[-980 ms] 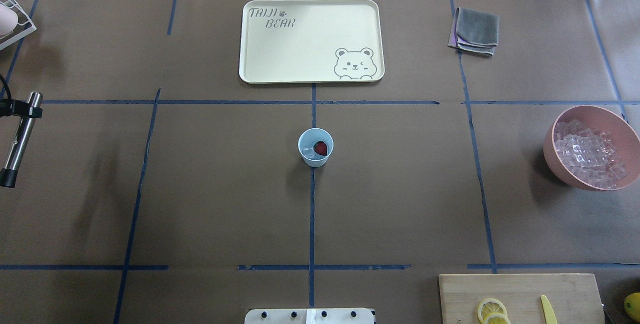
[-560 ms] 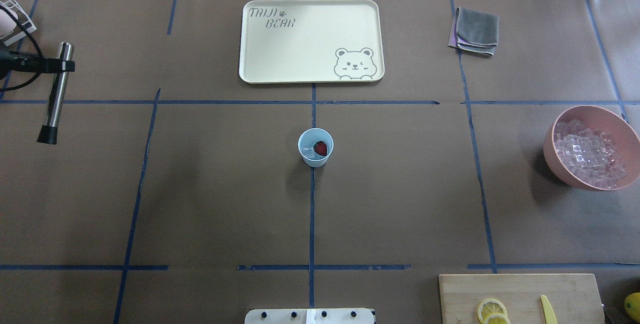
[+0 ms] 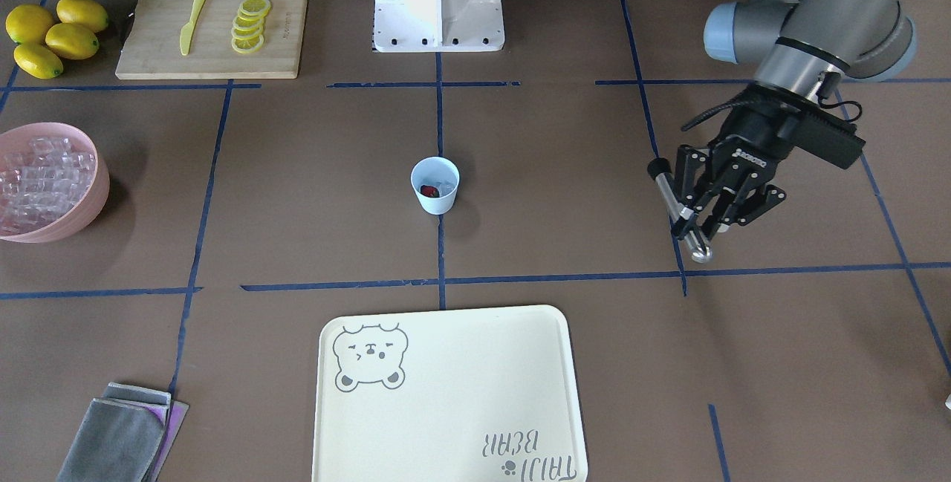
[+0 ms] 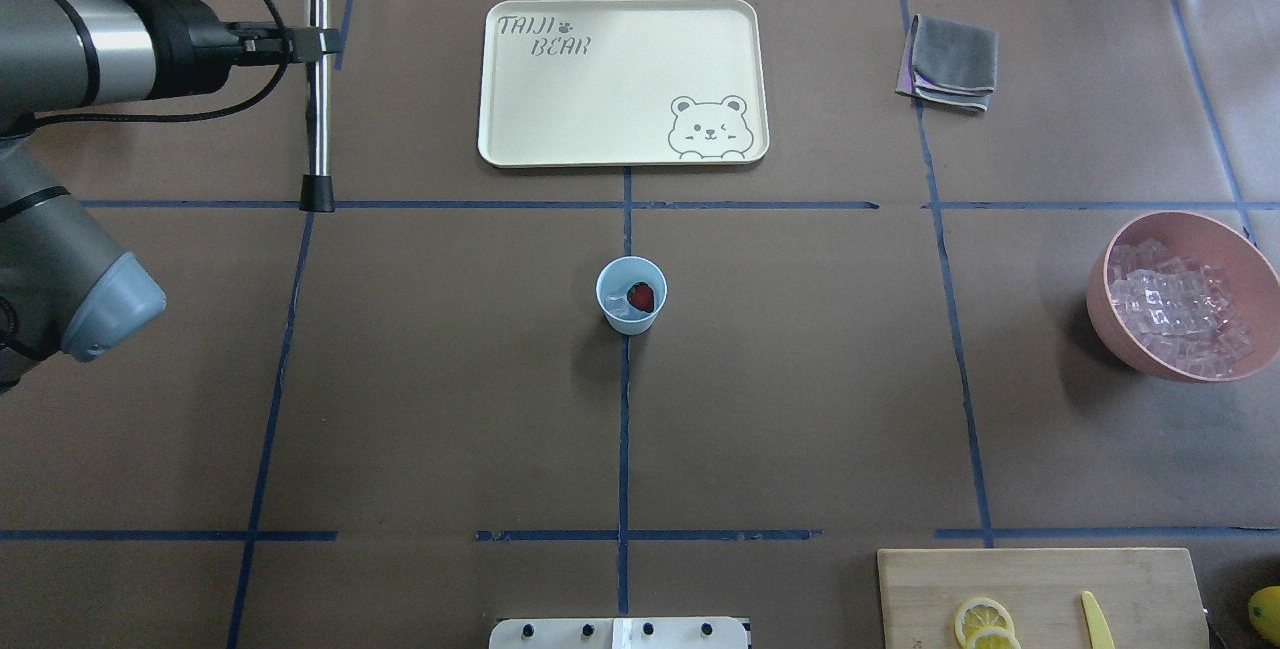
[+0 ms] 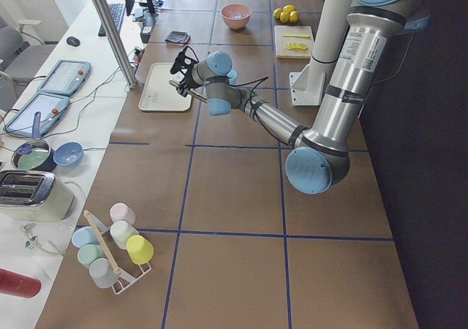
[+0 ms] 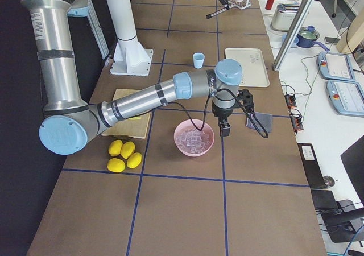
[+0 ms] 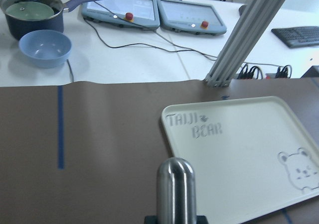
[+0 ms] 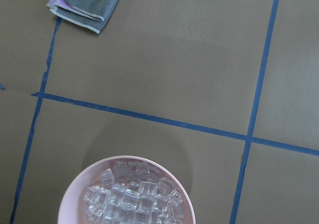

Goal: Mash ice and strawberries in cup
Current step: 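Grasp the steel pestle with the left gripper and lift it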

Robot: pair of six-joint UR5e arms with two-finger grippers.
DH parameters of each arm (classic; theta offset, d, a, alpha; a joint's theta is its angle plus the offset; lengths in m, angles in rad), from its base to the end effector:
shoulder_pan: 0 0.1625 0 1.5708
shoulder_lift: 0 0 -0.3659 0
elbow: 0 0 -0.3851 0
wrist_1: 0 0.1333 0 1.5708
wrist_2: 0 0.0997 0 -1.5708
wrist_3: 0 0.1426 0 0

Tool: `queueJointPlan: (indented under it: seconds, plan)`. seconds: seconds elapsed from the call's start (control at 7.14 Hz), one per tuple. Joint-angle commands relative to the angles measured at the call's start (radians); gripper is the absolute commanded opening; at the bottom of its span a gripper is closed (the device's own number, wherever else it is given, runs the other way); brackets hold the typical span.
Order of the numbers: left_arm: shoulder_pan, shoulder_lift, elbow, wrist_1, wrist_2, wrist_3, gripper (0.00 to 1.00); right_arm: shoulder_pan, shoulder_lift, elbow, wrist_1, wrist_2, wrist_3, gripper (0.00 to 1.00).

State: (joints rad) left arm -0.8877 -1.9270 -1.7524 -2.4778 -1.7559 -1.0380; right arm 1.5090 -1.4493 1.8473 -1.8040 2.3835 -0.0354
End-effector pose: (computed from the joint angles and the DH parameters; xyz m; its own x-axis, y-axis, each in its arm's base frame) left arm 0.3019 -0.5406 0.2269 0.3970 0.3031 -0.8663 0.5171 0.7059 0.4840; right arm -0.0020 -0.5146 0.4568 0.6763 -0.1961 0.7101 0.0849 0.9782 0.1893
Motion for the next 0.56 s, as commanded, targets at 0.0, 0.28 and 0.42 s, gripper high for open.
queueJointPlan:
  seconds: [0.0, 0.28, 0.42]
  plan:
    - [0.125, -0.055, -0.024, -0.080, 0.214, -0.020, 0.00, -0.001, 0.000, 0.003, 0.000, 0.006, 0.002, 1.00]
    - [0.264, -0.056, -0.015, -0.217, 0.491, 0.010, 0.00, -0.001, 0.000, 0.006, 0.000, 0.008, 0.002, 1.00]
    - [0.301, -0.050, -0.010, -0.219, 0.606, 0.036, 0.00, -0.001, 0.000, 0.006, 0.000, 0.008, 0.002, 1.00]
